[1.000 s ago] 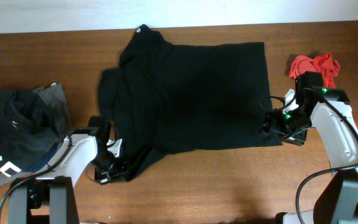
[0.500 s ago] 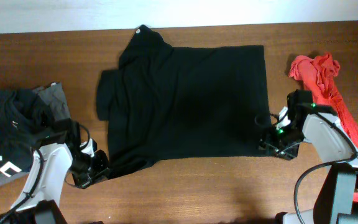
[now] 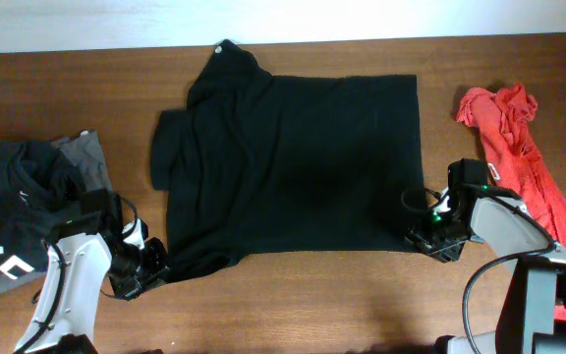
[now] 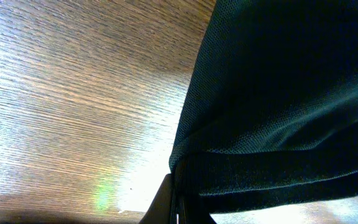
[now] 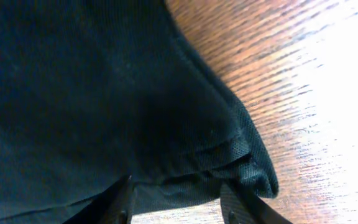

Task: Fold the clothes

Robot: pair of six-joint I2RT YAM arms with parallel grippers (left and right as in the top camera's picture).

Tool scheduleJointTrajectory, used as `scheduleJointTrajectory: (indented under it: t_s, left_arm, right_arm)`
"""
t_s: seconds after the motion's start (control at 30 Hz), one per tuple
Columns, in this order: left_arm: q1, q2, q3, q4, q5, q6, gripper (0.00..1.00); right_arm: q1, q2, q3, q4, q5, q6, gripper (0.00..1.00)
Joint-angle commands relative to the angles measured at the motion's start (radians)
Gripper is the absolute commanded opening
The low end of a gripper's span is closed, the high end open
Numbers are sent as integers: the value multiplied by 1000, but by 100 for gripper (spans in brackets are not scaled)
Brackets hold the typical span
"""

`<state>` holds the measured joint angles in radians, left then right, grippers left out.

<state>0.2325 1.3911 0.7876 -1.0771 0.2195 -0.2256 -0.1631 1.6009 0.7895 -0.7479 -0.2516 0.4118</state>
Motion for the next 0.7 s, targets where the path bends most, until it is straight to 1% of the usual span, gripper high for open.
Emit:
scheduleJointTrajectory:
  t_s: [0.0, 0.07, 0.2, 0.27, 0.43, 0.57, 0.67]
  left_arm:
    - [7, -19, 14, 3, -19, -5, 1]
    - [7, -19, 19, 5, -19, -5, 1]
    - [7, -19, 47, -7, -18, -5, 0]
    - [7, -19, 65, -16, -18, -5, 1]
    - [7, -20, 116, -60, -18, 8, 1]
    - [7, -32, 156, -105, -19, 18, 1]
    - [7, -54, 193, -151, -19, 18, 1]
  right_arm:
    - [-3, 10, -49, 60, 22, 21, 43]
    - [-2, 10, -49, 57, 40, 15, 22]
    - [-2, 8, -49, 29, 53, -15, 4]
    - [-2, 3, -48, 7, 67, -16, 4]
    - [-2, -57, -44, -47, 80, -76, 4]
    - [-2, -159, -42, -103, 80, -93, 4]
    - [-2, -254, -34, -177, 77, -89, 4]
